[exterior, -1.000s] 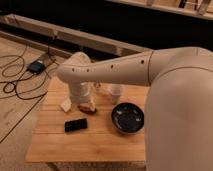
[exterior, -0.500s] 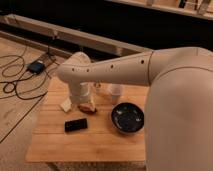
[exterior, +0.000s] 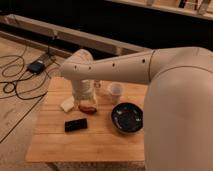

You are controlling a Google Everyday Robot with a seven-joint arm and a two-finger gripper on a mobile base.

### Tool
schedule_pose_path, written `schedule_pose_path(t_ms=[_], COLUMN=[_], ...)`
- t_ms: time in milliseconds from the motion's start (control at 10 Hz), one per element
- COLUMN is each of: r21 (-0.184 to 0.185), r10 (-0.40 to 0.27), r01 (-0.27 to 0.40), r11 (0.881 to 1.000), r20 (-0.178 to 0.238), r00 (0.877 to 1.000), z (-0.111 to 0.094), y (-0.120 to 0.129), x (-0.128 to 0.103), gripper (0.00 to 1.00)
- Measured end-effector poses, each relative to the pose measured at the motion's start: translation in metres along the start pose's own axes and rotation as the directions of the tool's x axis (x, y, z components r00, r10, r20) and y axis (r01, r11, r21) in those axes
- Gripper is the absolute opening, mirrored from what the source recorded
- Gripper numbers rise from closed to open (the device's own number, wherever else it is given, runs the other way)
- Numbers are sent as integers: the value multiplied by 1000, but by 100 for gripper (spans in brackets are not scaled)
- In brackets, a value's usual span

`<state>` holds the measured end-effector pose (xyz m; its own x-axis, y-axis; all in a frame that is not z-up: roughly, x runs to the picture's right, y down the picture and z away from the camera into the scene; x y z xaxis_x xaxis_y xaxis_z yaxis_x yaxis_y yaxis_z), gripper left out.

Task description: Knock the bottle over

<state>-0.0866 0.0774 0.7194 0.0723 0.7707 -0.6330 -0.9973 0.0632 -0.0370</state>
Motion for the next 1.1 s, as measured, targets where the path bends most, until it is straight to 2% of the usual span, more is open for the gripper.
schedule_pose_path(t_ms=[200,500,900,1100], r21=[15,18,1,-5], r10=[-9,-37,-99,-145], r01=[8,35,99,147], r11=[1000,999,995,989], r20=[39,81,118,137], r00=[999,996,988,980], z=[-2,0,11,14], y=[-25,-50,-65,-73], x=[-36,-83,-133,-162], gripper=[65,65,65,65])
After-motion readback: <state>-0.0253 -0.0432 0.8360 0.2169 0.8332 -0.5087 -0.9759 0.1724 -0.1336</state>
